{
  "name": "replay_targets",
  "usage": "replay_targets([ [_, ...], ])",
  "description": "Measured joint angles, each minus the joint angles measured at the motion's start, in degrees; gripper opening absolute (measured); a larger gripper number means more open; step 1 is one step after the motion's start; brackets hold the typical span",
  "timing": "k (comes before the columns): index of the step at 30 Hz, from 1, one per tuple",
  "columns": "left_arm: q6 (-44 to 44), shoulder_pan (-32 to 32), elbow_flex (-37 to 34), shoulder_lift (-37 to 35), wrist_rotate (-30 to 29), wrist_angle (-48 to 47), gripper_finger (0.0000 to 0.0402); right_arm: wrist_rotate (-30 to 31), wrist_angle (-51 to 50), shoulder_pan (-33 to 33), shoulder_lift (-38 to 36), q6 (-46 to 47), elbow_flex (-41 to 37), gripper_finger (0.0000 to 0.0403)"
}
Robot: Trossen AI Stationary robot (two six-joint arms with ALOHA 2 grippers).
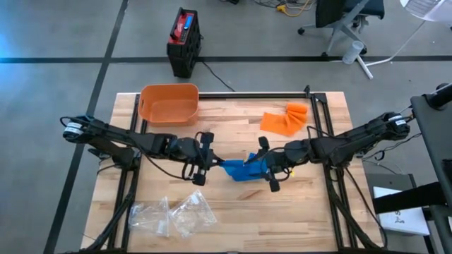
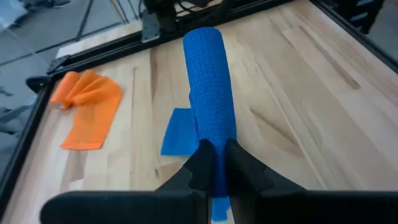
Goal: Roll bandage
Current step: Roll the blue bandage
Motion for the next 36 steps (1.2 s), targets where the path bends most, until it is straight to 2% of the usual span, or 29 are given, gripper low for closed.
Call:
replay_targets([
  [15, 0.99, -2.42, 1.33, 0.00, -0.03, 0.67, 0.0024, 2.62, -1.04, -0.02, 0.14, -2.66, 0.46, 0.0117],
  [36, 0.75, -2.34, 1.37, 0.26, -1.51, 3.90, 0.0025, 6.05, -1.03, -0.30, 0.16, -3.52, 0.48, 0.0062],
])
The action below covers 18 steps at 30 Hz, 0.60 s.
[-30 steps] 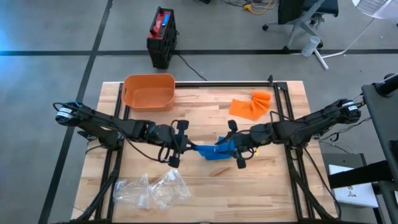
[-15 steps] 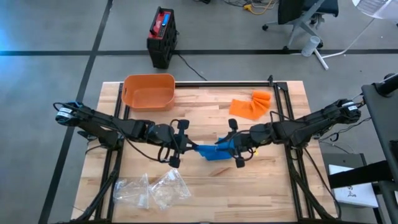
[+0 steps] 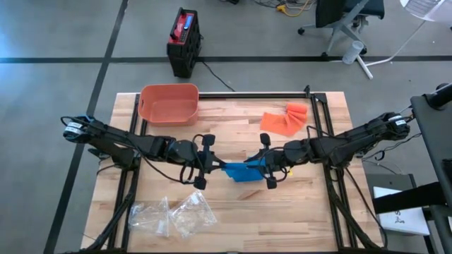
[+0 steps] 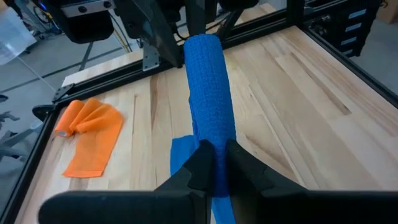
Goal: Roll bandage
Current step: Roll the blue bandage
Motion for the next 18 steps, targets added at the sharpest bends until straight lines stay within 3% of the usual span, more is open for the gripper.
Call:
replay_targets([
  [8, -1.21, -0.04, -0.02, 0.00, -0.01, 1.67, 0.0025, -0.29, -0.02, 0.02, -0.04, -1.12, 0.00, 0.0019],
  [11, -4.14, -0.11, -0.02, -0.40, -3.21, -0.08, 0.0030, 0.19, 0.20, -0.05, -0.14, -0.91, 0.00, 0.0006],
  [15, -6.69, -0.26, 0.05, -3.41, -8.58, -5.91, 0.0056, 0.45, 0.44, -0.10, -1.18, 0.49, -0.01, 0.0004],
  [18, -9.00, -0.25, -0.59, -5.98, -9.21, -6.29, 0.0088, -0.99, 1.87, 0.08, -3.32, 0.37, 0.04, 0.0002],
])
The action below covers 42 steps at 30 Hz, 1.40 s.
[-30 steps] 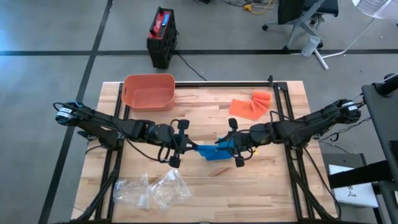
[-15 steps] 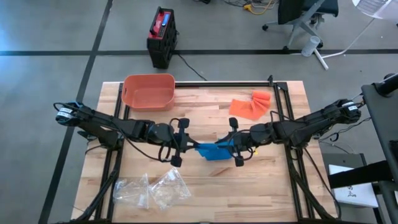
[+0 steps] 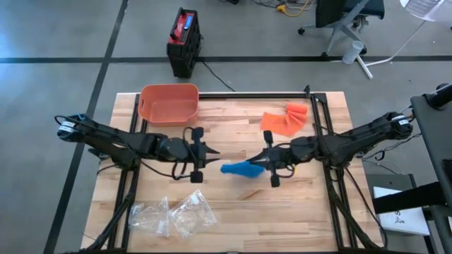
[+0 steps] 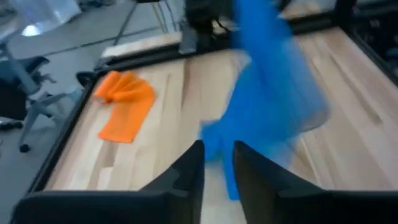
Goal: Roll bandage
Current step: Roll the blue bandage
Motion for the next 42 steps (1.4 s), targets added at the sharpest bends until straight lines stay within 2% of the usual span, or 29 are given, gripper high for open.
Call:
replay_targets([
  [4, -3.37, -0.01, -1.40, -1.75, -0.04, 1.71, 0.0135, -0.38, 2.20, -0.03, -2.73, -0.53, 0.00, 0.0001],
  [9, -4.19, -0.23, -5.12, -0.48, 10.33, 17.75, 0.0183, -0.30, 3.01, 0.09, -5.86, -3.00, 0.00, 0.0001],
  [12, -4.21, -0.29, -6.26, 0.11, 12.06, 22.54, 0.0199, -0.05, 2.50, 0.07, -7.04, -3.02, 0.00, 0.0001],
  [17, -4.11, -0.23, -6.63, 1.72, 12.24, 26.90, 0.0205, -1.06, 2.23, 0.09, -7.92, -2.92, 0.00, 0.0000],
  [25, -3.34, -0.23, -6.08, 2.83, 12.35, 26.50, 0.0201, -1.48, 0.03, 0.09, -8.67, 0.08, -0.02, 0.0000],
  [34, 2.88, 0.73, -4.96, 0.82, 13.23, 24.87, 0.0227, -0.46, -2.27, -0.08, -12.80, 3.34, -0.02, 0.0000],
  [42, 2.90, 1.80, -4.96, 3.99, 14.38, 33.18, 0.0229, 2.06, -2.43, -0.09, -12.39, 4.38, -0.08, 0.0000],
])
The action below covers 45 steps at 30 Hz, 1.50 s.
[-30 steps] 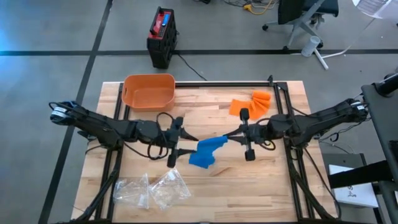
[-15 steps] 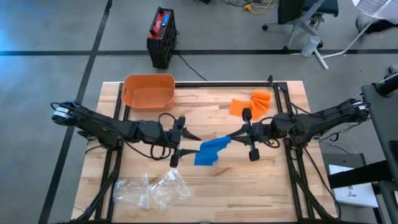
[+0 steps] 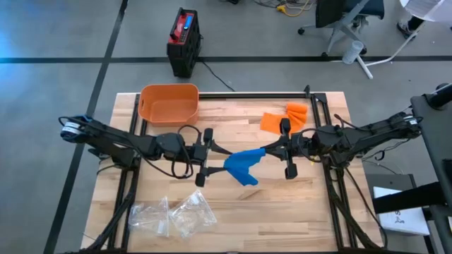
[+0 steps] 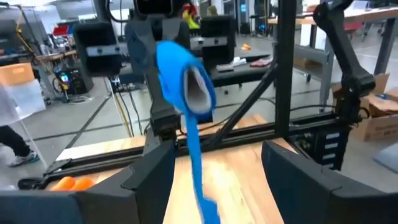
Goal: Roll bandage
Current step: Roll the blue bandage
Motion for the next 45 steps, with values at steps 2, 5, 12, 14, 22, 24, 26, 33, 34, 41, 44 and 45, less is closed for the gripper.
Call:
replay_targets([
  [2, 0.02, 0.30, 0.00, 0.83, -0.10, 0.42, 0.0225, 0.02, 0.98, 0.01, 0.54, 0.71, 0.00, 0.0000],
  [5, -0.25, 1.02, -0.02, 2.40, -2.53, 1.37, 0.0213, 0.01, 0.94, 0.01, 0.67, 1.52, 0.07, 0.0000],
  [12, 0.46, 1.97, -0.02, 4.94, -4.65, 4.23, 0.0107, 0.00, 1.04, 0.01, 0.87, 2.41, 0.52, 0.0000],
  [14, 0.88, 1.89, -0.02, 5.44, -4.57, 4.37, 0.0037, 0.00, 1.35, 0.01, 0.84, 2.82, 0.52, 0.0000],
  [22, 0.66, 2.09, -0.02, 10.75, -5.19, 10.85, 0.0001, -0.11, 7.52, 0.01, 0.84, 3.55, 0.52, 0.0000],
  [24, 0.57, 2.11, -0.02, 12.25, -6.12, 11.03, 0.0001, -0.11, 8.52, 0.01, 0.67, 4.93, 0.57, 0.0000],
  [26, 0.53, 2.21, -0.02, 13.61, -6.61, 10.64, 0.0000, -0.09, 8.26, 0.01, 0.52, 5.93, 0.83, 0.0000],
  [33, -1.12, 2.21, -0.04, 17.69, -9.79, 10.40, 0.0000, -0.23, 9.08, 0.03, -0.89, 8.29, 1.20, 0.0000],
  [34, -1.16, 2.28, -0.09, 18.18, -10.73, 10.24, 0.0000, -0.22, 9.21, 0.03, -1.22, 8.74, 1.20, 0.0000],
  [41, -2.05, 3.02, -0.09, 20.64, -13.67, 13.59, 0.0000, -0.12, 12.82, 0.03, -2.76, 8.01, 1.22, 0.0001],
  [44, -2.32, 3.09, -0.24, 21.01, -13.67, 16.20, 0.0000, -0.04, 12.45, 0.03, -2.80, 7.22, 1.27, 0.0001],
  [45, -2.34, 3.09, -0.24, 21.00, -13.67, 17.16, 0.0000, -0.04, 12.38, 0.03, -2.76, 7.20, 1.27, 0.0001],
])
